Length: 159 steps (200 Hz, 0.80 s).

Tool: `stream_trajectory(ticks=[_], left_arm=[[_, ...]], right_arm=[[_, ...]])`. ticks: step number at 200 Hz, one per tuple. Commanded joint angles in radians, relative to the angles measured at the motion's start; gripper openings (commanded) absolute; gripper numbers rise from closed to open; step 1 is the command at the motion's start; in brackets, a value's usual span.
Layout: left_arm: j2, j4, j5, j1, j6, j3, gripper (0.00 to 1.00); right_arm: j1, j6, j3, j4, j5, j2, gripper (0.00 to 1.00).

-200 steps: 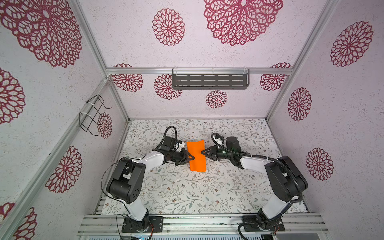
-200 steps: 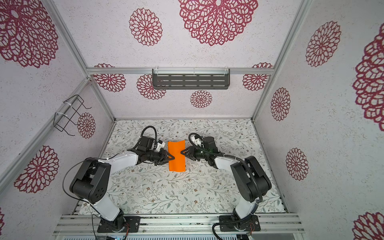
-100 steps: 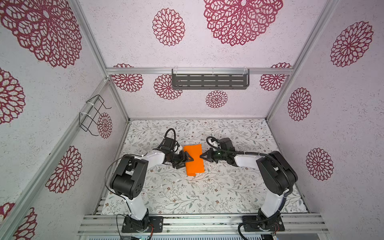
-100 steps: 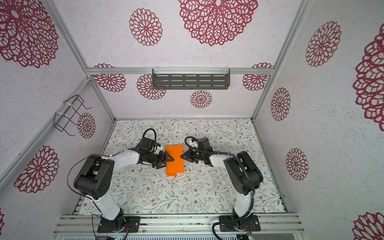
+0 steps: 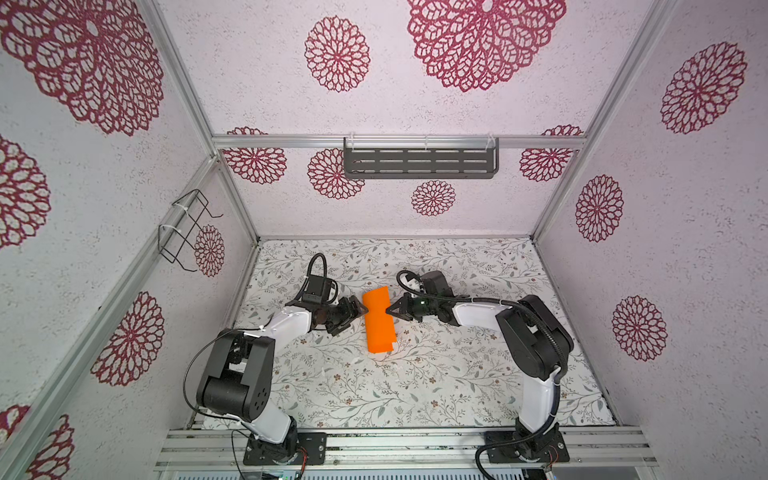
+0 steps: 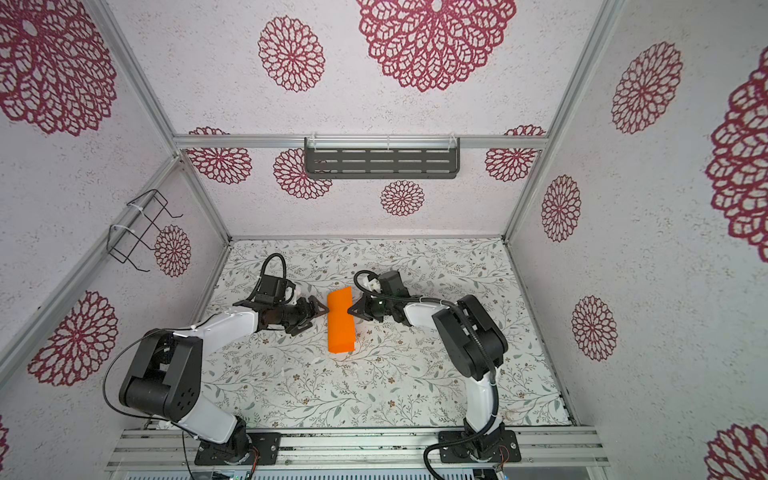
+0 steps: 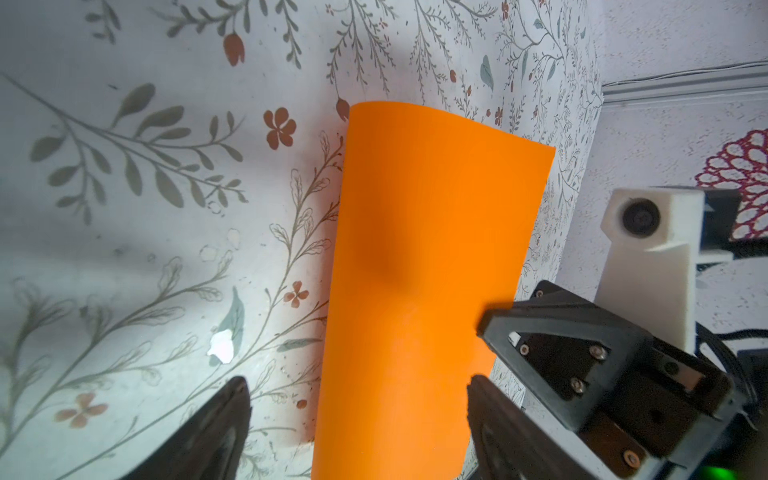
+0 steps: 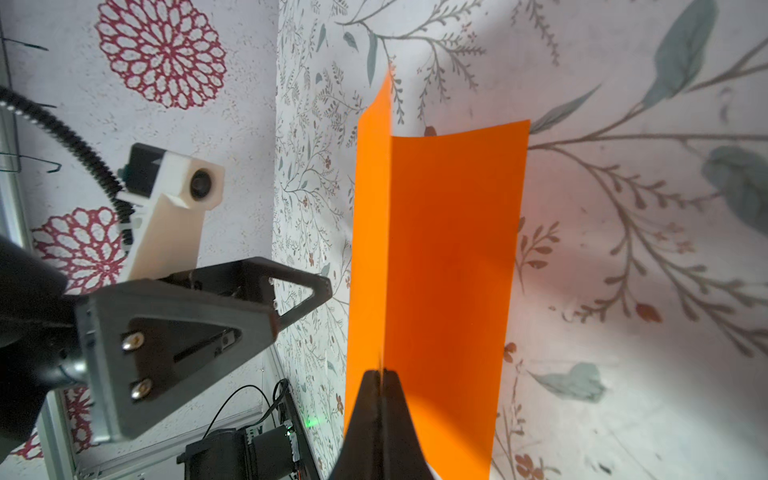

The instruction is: Fold a paper plane with a square sheet of paper (pick it up from the middle)

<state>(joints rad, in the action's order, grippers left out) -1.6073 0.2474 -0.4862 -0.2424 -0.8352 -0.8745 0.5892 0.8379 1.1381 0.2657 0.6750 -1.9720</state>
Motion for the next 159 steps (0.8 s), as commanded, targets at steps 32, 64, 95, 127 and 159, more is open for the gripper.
stream_trajectory(ticks=[32, 64, 95, 127, 159], left_arm=[[-0.076, 0.087, 0.075, -0.046, 0.025, -0.056, 0.78], [-0.129, 0.156, 0.122, -0.076, 0.040, -0.110, 0.73], [-0.168, 0.163, 0.117, -0.087, 0.040, -0.137, 0.67], [-0.212, 0.186, 0.110, -0.094, 0.043, -0.172, 0.56], [-0.241, 0.240, 0.136, -0.101, 0.055, -0.210, 0.49]], right_arm=[[0.009, -0.083, 0.095, -0.108, -0.037, -0.067, 0.04], [0.014, -0.082, 0.109, -0.111, -0.031, -0.085, 0.04], [0.015, -0.076, 0.112, -0.105, -0.022, -0.095, 0.05], [0.016, -0.067, 0.119, -0.098, -0.004, -0.106, 0.05], [0.017, -0.069, 0.133, -0.106, 0.018, -0.121, 0.06]])
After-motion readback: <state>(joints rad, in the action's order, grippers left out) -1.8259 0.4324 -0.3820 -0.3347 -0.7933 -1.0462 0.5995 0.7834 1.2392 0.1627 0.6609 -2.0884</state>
